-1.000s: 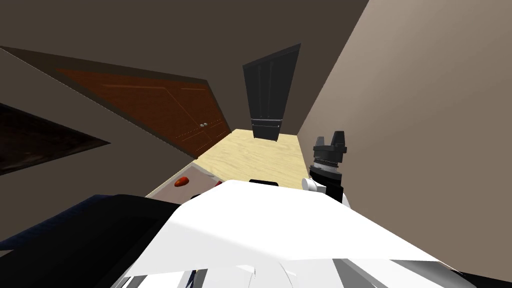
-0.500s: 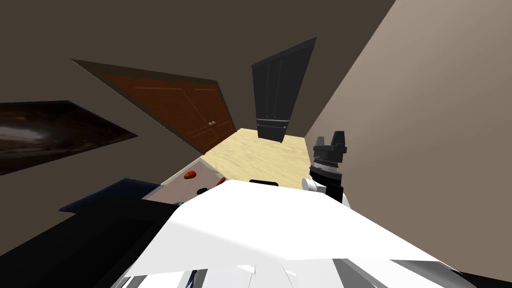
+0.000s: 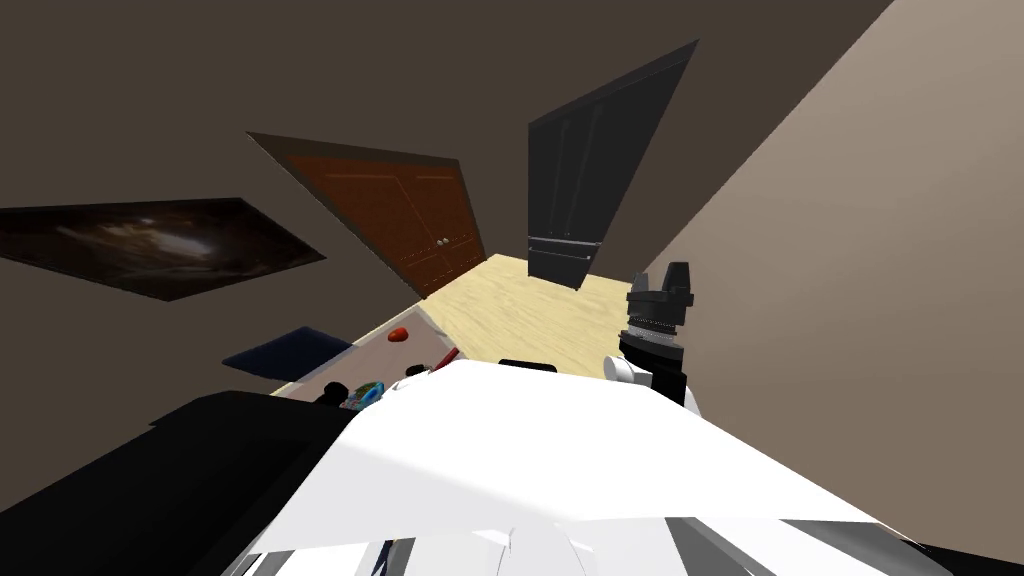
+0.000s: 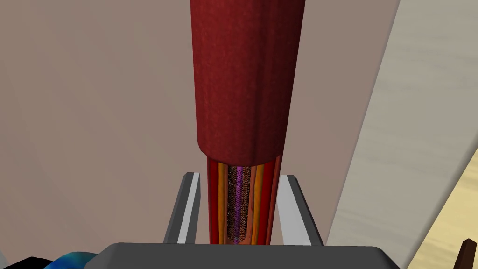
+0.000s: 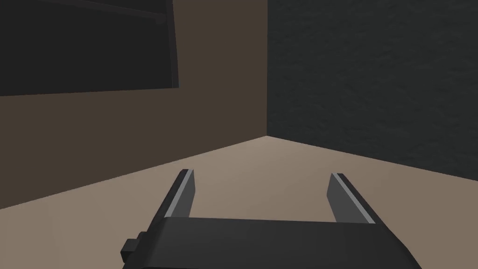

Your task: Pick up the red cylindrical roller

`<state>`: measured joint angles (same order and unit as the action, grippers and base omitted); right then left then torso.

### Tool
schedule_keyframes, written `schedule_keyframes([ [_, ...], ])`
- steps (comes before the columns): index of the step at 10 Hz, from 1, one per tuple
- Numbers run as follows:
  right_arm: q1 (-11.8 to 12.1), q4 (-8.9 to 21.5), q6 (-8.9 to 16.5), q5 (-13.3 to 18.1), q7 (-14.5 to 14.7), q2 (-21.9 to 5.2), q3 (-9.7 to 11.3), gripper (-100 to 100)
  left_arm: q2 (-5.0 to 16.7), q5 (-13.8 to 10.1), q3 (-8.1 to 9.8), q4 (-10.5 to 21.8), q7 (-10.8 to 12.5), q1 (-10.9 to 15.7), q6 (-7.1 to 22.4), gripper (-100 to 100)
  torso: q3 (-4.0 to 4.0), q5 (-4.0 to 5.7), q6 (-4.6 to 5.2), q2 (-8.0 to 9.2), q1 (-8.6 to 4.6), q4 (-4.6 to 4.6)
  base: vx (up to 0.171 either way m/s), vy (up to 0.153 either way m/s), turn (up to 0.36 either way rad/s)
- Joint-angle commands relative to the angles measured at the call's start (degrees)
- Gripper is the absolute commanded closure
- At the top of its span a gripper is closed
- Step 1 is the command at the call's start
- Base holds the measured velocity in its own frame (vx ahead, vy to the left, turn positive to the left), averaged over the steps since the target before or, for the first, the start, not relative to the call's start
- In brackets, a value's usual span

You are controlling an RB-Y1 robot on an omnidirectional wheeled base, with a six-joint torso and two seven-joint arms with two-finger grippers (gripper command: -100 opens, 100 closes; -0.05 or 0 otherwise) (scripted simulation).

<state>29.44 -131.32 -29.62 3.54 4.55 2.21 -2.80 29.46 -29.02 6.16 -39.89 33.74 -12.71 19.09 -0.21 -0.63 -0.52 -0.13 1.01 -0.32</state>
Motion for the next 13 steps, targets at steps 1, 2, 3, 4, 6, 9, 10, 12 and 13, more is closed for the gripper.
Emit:
schedule_keyframes([
  [1,0.0,0.0,0.0,0.0,0.0,0.0,0.0,0,-0.3,0.8,-0.71,-0.4,-0.9,0.9,0.2,100,0.00,0.00,0.00,0.00,0.00,0.00,0.067,0.008,0.287],
  [2,0.0,0.0,0.0,0.0,0.0,0.0,0.0,0,-0.7,3.1,-1.41,-3.1,-1.4,1.7,1.9,100,0.00,0.00,-0.03,0.04,0.00,-0.03,0.074,0.005,0.395],
  [3,0.0,0.0,0.0,0.0,0.0,0.0,0.0,0,-0.7,3.1,-1.41,-3.1,-1.4,1.7,1.9,100,-0.01,0.02,-0.03,0.00,-0.03,-0.02,0.061,-0.002,0.269],
  [4,0.0,0.0,0.0,0.0,0.0,0.0,0.0,0,-1.2,5.5,-2.10,-5.9,-1.8,2.5,3.7,100,0.02,0.04,-0.02,0.07,-0.05,-0.01,0.070,0.005,0.424],
  [6,0.0,0.0,0.0,0.0,0.0,0.0,0.0,0,-1.6,7.9,-2.79,-8.6,-2.3,3.2,5.4,100,0.04,0.07,-0.06,0.10,-0.06,-0.01,0.063,0.000,0.375],
  [9,0.0,0.0,0.0,0.0,0.0,0.0,0.0,0,-2.1,10.2,-3.48,-11.2,-2.7,4.0,7.1,100,0.05,0.14,-0.05,0.08,-0.12,0.02,0.065,-0.008,0.284],
  [10,0.0,0.0,0.0,0.0,0.0,0.0,0.0,0,-2.5,12.6,-4.17,-13.4,-3.1,4.8,8.9,100,0.08,0.17,-0.03,0.13,-0.15,0.05,0.068,-0.017,0.352],
  [12,0.0,0.0,0.0,0.0,0.0,0.0,0.0,0,-2.4,12.2,-4.10,-13.2,-3.1,5.1,8.8,100,0.09,0.19,-0.02,0.14,-0.18,0.06,0.043,-0.012,0.174],
  [13,0.0,0.0,0.0,0.0,0.0,0.0,0.0,0,-2.4,12.3,-4.13,-13.1,-3.1,5.1,8.8,0,0.17,0.19,0.02,0.27,-0.15,0.09,0.006,-0.002,-0.007],
])
